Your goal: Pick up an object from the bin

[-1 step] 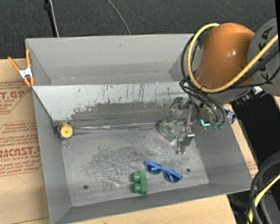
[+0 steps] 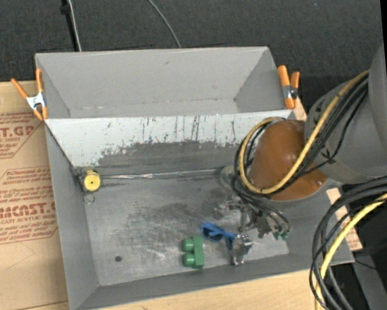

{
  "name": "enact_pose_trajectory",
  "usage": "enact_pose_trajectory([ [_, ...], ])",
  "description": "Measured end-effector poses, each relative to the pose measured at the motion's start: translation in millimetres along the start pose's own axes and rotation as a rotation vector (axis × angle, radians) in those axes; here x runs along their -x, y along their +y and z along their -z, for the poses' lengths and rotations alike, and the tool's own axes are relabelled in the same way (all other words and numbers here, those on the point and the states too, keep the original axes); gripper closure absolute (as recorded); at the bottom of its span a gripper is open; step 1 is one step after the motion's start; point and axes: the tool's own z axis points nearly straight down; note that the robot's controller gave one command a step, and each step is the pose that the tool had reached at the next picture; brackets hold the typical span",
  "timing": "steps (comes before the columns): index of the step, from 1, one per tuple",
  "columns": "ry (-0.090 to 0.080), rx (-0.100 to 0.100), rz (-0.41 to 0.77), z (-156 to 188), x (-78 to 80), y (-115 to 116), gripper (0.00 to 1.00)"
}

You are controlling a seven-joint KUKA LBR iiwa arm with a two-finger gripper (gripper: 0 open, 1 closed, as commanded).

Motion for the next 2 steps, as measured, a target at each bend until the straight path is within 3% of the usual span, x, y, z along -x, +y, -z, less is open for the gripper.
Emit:
enact_pose_trajectory([
  [1,-0.001,0.001,0.002,4.5,2.0,0.7,1.00],
  [2,0.002,-0.001,-0.019,146.3,11.2,9.8,1.00],
])
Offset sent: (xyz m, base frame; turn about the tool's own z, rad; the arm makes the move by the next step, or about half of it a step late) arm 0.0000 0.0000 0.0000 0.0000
